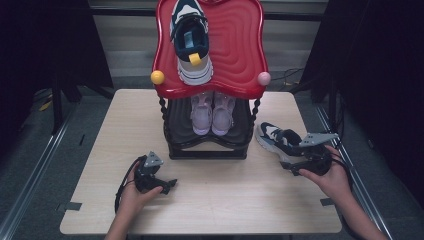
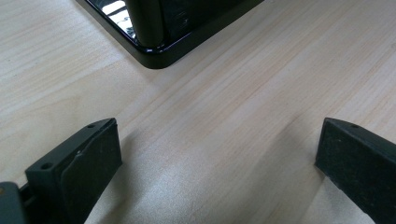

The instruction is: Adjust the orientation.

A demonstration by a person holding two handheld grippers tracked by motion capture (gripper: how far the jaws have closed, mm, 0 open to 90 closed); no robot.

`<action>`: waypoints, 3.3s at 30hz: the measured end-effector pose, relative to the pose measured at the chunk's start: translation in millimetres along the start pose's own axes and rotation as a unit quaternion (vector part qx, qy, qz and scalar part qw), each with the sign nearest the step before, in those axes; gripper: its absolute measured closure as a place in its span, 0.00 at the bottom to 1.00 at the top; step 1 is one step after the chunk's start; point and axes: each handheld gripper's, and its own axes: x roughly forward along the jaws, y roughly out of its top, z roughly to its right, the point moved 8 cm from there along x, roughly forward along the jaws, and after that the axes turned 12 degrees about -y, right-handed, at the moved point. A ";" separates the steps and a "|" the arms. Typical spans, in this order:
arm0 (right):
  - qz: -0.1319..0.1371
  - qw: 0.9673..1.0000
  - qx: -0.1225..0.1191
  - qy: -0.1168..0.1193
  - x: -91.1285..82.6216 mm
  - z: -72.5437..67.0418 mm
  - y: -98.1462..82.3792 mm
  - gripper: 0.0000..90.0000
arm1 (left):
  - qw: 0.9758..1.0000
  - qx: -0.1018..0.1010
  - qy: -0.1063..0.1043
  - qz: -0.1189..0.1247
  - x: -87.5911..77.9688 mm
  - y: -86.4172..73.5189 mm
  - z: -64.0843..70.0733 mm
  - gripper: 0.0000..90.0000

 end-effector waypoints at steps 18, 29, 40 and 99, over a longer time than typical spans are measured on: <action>0.005 1.000 0.011 -0.020 3.2 11.2 -0.5 0.36 | 1.000 0.000 0.000 0.000 0.0 0.0 0.0 0.00; 0.018 1.000 0.001 -0.013 -0.1 0.2 9.7 0.44 | 1.000 0.000 0.000 0.000 0.0 0.0 0.0 0.00; -0.002 1.000 0.013 -0.027 5.8 21.7 -3.0 0.47 | 1.000 0.000 0.000 0.000 0.0 0.0 0.0 0.00; 0.036 0.997 0.013 0.074 -15.7 -64.1 13.8 0.88 | 1.000 -0.001 0.000 0.000 0.0 0.0 0.0 0.00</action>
